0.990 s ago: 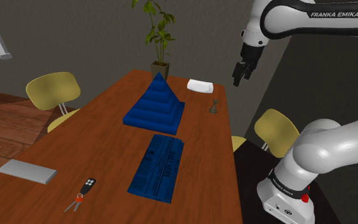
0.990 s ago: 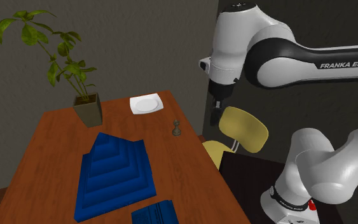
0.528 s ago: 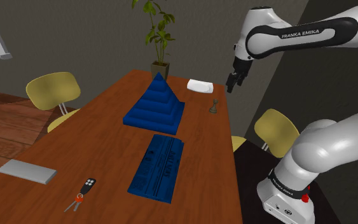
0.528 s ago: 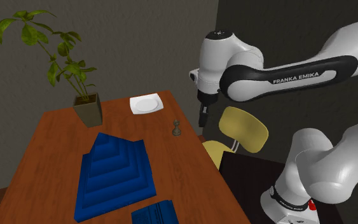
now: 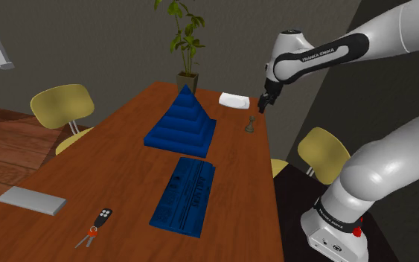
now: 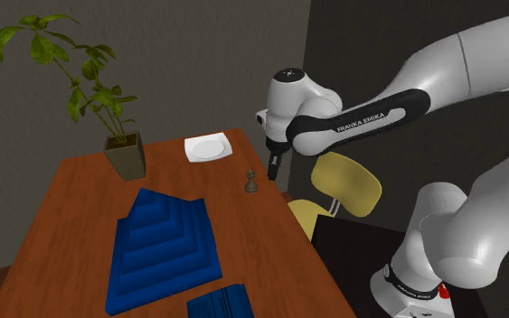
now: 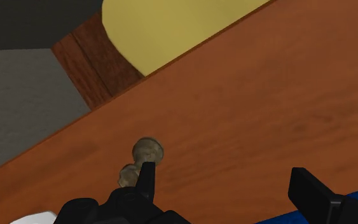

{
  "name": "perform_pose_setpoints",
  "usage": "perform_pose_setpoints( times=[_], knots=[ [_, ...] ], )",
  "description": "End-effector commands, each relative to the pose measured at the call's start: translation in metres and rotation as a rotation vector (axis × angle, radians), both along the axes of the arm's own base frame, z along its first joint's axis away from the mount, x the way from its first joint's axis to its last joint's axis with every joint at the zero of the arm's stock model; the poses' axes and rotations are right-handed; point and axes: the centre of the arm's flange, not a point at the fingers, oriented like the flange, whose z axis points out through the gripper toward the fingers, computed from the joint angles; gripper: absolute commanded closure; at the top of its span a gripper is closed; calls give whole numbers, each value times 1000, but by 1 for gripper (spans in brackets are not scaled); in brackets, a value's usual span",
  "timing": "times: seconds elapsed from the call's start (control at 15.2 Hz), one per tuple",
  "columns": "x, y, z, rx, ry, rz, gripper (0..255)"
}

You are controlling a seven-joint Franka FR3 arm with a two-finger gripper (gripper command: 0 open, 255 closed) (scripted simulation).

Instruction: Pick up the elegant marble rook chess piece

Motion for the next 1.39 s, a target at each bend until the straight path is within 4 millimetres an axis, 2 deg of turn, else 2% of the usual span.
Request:
perform_pose_setpoints(
  times=[0.0,0.92,1.32],
  knots=[
    [13,-14,-18,-8,-9,7,0],
    [107,-114,-132,-62,-55,45,0],
    [108,-115,-159,-63,-55,45,0]
  ],
)
